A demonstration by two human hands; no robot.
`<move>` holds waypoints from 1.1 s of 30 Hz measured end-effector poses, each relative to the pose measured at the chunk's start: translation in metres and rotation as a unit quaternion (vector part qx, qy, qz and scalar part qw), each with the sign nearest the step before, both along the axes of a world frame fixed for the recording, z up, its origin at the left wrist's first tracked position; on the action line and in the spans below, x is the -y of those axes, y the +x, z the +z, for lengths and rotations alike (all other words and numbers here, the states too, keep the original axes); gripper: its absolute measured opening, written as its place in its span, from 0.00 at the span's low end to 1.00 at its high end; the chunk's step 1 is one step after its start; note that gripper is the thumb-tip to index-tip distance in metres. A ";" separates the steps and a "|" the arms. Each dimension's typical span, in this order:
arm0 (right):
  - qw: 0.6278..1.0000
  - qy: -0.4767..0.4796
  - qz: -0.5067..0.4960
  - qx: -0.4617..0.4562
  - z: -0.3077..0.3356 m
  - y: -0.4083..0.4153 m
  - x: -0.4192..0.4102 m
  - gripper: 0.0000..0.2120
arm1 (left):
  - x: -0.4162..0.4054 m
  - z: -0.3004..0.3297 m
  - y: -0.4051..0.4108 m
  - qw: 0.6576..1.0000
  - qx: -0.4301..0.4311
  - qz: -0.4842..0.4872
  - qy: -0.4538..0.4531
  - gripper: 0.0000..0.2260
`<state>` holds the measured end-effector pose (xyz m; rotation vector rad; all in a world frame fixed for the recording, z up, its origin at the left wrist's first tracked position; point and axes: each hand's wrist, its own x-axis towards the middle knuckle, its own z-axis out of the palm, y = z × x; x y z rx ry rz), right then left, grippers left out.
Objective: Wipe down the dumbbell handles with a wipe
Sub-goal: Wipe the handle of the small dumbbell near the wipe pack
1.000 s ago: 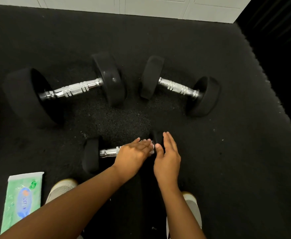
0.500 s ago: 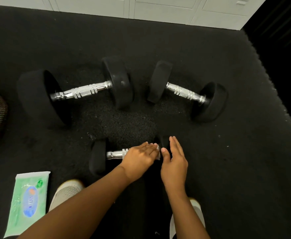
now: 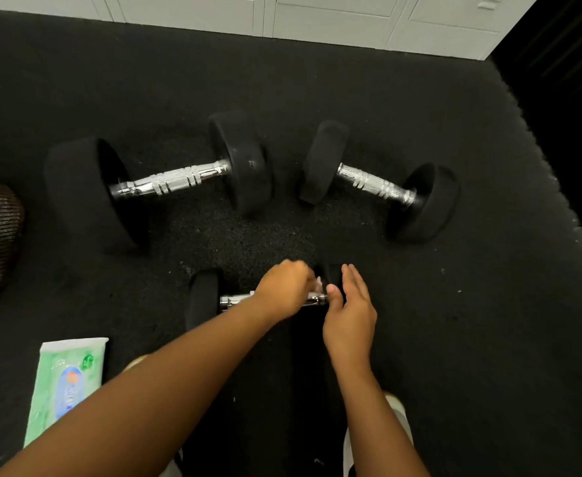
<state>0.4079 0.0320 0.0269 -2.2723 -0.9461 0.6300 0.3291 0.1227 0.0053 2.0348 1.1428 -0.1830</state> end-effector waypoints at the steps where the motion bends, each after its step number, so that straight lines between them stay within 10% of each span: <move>1: 1.000 0.001 -0.002 -0.001 0.000 -0.001 -0.001 0.21 | -0.008 0.002 0.003 0.998 0.012 0.019 -0.060 0.09; 4: 1.000 0.003 0.000 0.002 0.000 -0.001 0.000 0.21 | -0.011 0.007 0.007 0.994 0.000 0.022 -0.107 0.10; 13: 1.000 0.011 0.018 -0.003 -0.001 0.003 0.010 0.22 | 0.042 -0.025 -0.039 0.931 0.130 -0.152 0.305 0.22; 20: 0.983 0.120 0.004 0.139 0.013 -0.024 0.017 0.16 | 0.047 -0.008 -0.063 0.926 0.140 -0.112 0.332 0.25; 27: 0.983 0.066 -0.016 -0.173 0.008 -0.063 0.009 0.15 | 0.062 0.021 -0.078 0.947 0.157 0.020 0.281 0.28; 33: 0.997 0.058 0.007 0.052 -0.015 -0.064 0.017 0.17 | 0.061 0.021 -0.125 0.940 0.092 0.040 0.326 0.29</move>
